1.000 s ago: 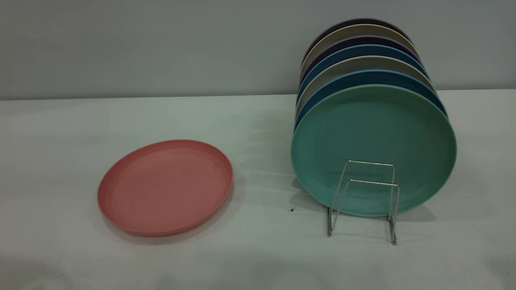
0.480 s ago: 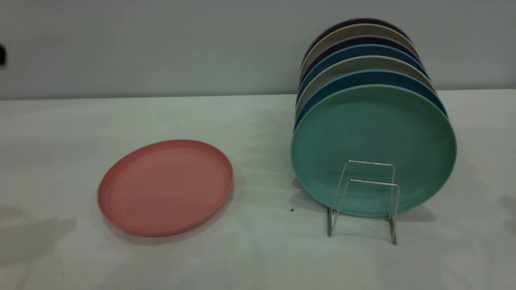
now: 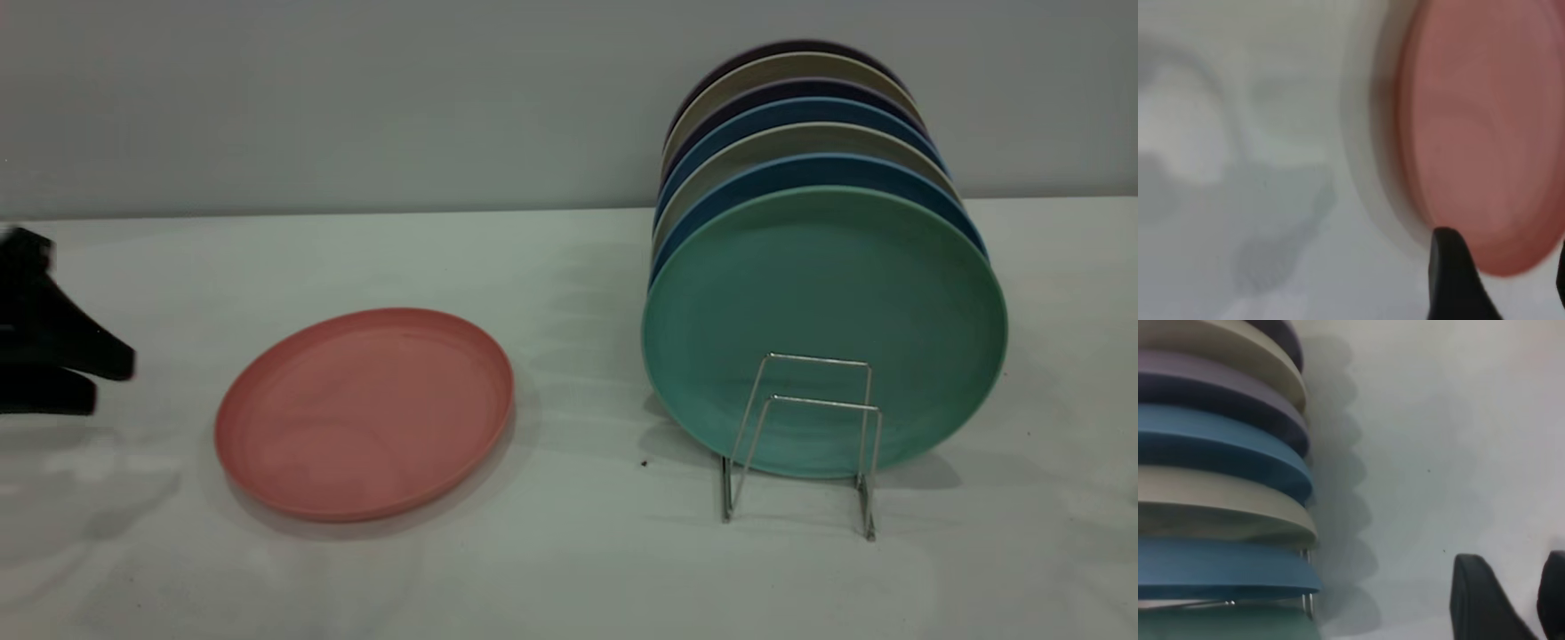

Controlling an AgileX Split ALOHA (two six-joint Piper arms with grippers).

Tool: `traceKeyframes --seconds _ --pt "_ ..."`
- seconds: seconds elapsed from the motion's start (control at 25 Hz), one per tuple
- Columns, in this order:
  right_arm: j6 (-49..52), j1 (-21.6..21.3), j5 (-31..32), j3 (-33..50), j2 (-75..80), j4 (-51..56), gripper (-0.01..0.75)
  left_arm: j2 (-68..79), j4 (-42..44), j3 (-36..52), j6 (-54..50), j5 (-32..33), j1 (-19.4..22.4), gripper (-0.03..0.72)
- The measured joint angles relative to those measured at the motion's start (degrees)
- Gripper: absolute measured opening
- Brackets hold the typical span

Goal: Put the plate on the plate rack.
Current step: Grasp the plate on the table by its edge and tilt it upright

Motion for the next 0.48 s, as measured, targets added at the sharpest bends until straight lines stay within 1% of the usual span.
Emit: traceKeyframes --seconds 0.2,0.28,0.48 --pt "-1.1 0.0 0.3 -1.5 2.4 0.1 0.239 3.6 -0.9 -2.3 0.0 -5.9 -4.1 0.404" --pt "-1.2 0.0 0.3 -1.8 3.1 0.1 0.239 4.9 -1.2 -3.5 -0.1 -6.5 -5.0 0.404" --pt "-2.4 0.0 0.1 -2.0 3.9 0.4 0.239 8.2 -1.5 -6.5 -1.4 -6.5 -5.1 0.404"
